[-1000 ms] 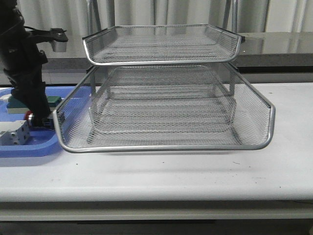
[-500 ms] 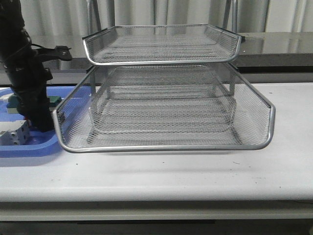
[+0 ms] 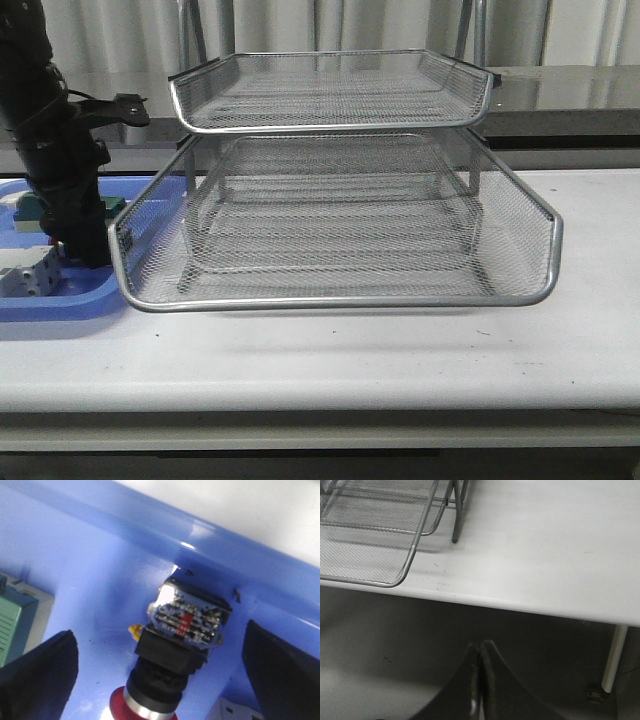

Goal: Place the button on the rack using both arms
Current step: 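Close the left gripper on the switch and lift it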

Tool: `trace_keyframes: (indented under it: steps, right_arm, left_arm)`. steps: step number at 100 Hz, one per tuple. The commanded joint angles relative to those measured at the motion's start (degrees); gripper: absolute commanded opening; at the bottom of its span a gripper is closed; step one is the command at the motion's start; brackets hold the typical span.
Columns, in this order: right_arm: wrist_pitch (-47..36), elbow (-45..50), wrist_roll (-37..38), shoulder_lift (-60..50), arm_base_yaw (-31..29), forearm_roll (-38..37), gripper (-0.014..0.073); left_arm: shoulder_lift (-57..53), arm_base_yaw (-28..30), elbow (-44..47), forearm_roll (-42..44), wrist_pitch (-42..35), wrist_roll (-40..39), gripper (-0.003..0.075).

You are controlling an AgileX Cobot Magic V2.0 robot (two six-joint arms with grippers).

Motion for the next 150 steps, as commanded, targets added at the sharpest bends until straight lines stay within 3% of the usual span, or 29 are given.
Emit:
trace_keyframes:
  steps: [1, 60, 67, 88, 103, 120, 150]
  right_arm:
    - [-3.0, -2.0, -0.1, 0.5, -0.3, 0.0, -0.0070]
    - [-3.0, -2.0, -0.1, 0.5, -0.3, 0.0, -0.0070]
    - [-3.0, -2.0, -0.1, 0.5, -0.3, 0.0, -0.0070]
    - [-3.0, -2.0, -0.1, 0.5, -0.3, 0.0, -0.0070]
    - [-3.0, -2.0, -0.1, 0.5, -0.3, 0.0, -0.0070]
    - [-3.0, -2.0, -0.1, 0.5, -0.3, 0.0, -0.0070]
    - [-3.0, -2.0, -0.1, 0.5, -0.3, 0.0, -0.0070]
  left_arm:
    - [-3.2, -0.4, -1.6, -1.0, -1.3, -0.1, 0.0628]
    - [-1.4, -0.4, -1.2, -1.3, -1.2, -0.1, 0.0619]
    - [-1.4, -0.4, -1.2, -1.3, -1.2, -0.1, 0.0573]
    - [-1.4, -0.4, -1.4, -1.3, -1.0, -0.1, 0.0270]
    - [-1.5, -0.4, -2.5, -1.3, 0.5, -0.1, 0.0127]
    - [-2.6, -0.4, -5.5, -1.3, 6.1, -0.2, 0.0055]
    - [-5.8, -0.1, -11.5, -1.3, 17.2, -2.2, 0.0011]
